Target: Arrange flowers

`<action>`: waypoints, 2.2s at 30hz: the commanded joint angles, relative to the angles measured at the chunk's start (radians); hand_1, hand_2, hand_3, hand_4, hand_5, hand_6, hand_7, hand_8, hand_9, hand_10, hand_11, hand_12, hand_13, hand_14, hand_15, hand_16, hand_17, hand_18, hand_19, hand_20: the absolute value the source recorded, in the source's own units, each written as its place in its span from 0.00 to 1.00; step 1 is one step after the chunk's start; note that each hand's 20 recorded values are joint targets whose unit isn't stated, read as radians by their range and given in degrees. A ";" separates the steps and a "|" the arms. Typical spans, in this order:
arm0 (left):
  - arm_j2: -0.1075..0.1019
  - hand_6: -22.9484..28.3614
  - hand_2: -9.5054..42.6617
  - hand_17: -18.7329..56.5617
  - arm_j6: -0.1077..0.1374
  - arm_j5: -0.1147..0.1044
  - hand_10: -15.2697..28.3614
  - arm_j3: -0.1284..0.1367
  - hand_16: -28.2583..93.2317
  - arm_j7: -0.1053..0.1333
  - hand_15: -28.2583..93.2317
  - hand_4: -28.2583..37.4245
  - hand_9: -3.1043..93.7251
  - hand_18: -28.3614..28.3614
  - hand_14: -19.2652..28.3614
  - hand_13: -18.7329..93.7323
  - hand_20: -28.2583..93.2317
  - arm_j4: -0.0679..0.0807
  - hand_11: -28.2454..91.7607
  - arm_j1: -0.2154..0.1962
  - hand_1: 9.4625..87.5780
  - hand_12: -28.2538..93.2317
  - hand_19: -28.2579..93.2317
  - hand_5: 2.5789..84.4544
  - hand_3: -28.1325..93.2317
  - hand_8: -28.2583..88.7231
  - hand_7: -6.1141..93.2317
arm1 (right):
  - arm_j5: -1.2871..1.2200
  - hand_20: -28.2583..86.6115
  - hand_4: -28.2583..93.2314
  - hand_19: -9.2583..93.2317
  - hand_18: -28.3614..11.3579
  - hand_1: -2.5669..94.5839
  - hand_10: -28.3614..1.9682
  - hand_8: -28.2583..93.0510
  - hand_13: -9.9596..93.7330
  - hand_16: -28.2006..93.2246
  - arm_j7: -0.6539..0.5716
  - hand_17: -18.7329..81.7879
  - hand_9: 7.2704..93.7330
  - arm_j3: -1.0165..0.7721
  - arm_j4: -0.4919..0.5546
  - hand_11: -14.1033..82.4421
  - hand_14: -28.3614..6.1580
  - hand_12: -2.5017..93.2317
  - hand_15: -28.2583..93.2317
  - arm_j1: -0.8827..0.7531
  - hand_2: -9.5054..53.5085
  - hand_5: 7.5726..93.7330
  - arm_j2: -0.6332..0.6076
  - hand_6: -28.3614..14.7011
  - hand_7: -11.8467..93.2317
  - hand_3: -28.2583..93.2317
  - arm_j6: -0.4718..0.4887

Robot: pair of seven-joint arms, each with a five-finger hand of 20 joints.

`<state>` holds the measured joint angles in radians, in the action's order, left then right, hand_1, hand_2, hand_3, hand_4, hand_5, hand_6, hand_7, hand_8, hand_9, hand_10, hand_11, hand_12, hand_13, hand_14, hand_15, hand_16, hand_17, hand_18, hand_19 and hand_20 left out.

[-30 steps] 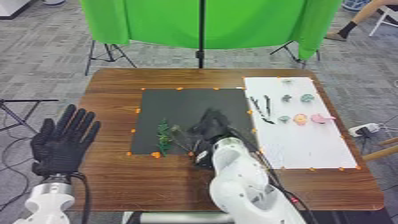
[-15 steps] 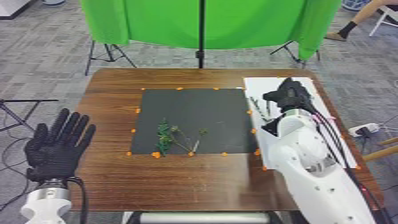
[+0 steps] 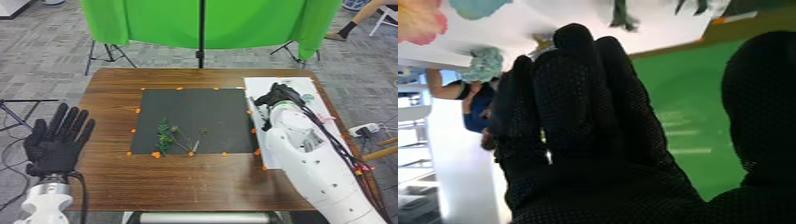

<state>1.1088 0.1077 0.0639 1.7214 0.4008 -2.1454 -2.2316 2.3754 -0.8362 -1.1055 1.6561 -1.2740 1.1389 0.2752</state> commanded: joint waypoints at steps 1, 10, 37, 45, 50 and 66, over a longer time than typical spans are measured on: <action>-0.003 0.62 0.38 0.16 -0.012 0.001 0.69 -0.022 0.18 -0.003 0.46 0.00 0.46 0.75 0.72 0.45 0.32 0.012 0.37 0.017 0.25 0.30 0.52 0.53 0.88 0.16 0.15 | 0.043 0.40 0.00 0.99 0.00 0.36 0.16 0.15 0.69 0.41 0.015 0.50 0.66 0.043 -0.090 0.37 0.37 0.22 0.85 0.042 0.00 0.68 0.033 0.33 0.18 0.77 0.045; -0.002 0.62 0.38 0.16 -0.014 0.004 0.69 -0.020 0.18 -0.003 0.46 0.00 0.46 0.75 0.72 0.45 0.33 0.008 0.37 0.012 0.25 0.30 0.52 0.53 0.88 0.16 0.15 | 0.106 0.40 0.00 0.99 0.02 0.44 0.20 0.15 0.67 0.40 0.007 0.51 0.64 0.041 -0.145 0.40 0.38 0.22 0.85 0.020 0.00 0.69 0.043 0.37 0.21 0.85 0.030; 0.005 0.62 0.32 0.16 -0.002 0.003 0.69 -0.043 0.18 -0.015 0.47 0.00 0.46 0.75 0.73 0.46 0.33 0.023 0.38 0.043 0.27 0.30 0.52 0.53 0.88 0.16 0.15 | 0.277 0.45 0.00 0.98 0.10 0.67 0.60 0.26 0.88 0.58 0.057 0.61 0.86 0.017 -0.272 0.27 0.83 0.38 0.65 -0.116 0.00 0.56 0.137 0.61 0.80 0.80 -0.170; 0.009 0.63 0.27 0.16 0.001 -0.001 0.69 -0.037 0.18 -0.012 0.47 0.00 0.46 0.75 0.73 0.46 0.33 0.017 0.38 0.030 0.30 0.30 0.52 0.53 0.88 0.16 0.15 | 0.228 0.47 0.00 0.97 0.09 0.69 0.70 0.30 0.96 0.59 0.051 0.65 0.97 0.022 -0.236 0.29 0.78 0.44 0.65 -0.125 0.00 0.62 0.105 0.65 0.85 0.87 -0.258; 0.010 0.63 0.27 0.16 0.001 -0.005 0.69 -0.028 0.18 -0.003 0.47 0.00 0.46 0.75 0.73 0.46 0.33 0.010 0.38 0.012 0.30 0.30 0.52 0.53 0.88 0.16 0.16 | 0.124 0.47 0.00 0.97 0.08 0.67 0.70 0.31 0.97 0.59 0.025 0.65 0.97 0.020 -0.152 0.30 0.77 0.46 0.67 -0.131 0.00 0.64 0.083 0.64 0.85 0.91 -0.358; -0.014 0.62 0.32 0.16 0.014 -0.006 0.69 -0.006 0.18 0.008 0.47 0.00 0.46 0.75 0.73 0.46 0.33 -0.007 0.38 -0.024 0.27 0.30 0.52 0.53 0.88 0.16 0.15 | -0.022 0.47 0.00 0.97 0.05 0.66 0.71 0.33 0.97 0.55 -0.146 0.66 0.98 0.012 0.165 0.30 0.74 0.46 0.71 -0.258 0.00 0.68 0.142 0.63 0.82 0.92 -0.401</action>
<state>1.1099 0.1080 0.0612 1.7141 0.4038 -2.1485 -2.2241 2.3508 -0.9462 -1.1139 1.7599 -1.4767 1.2170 -0.0876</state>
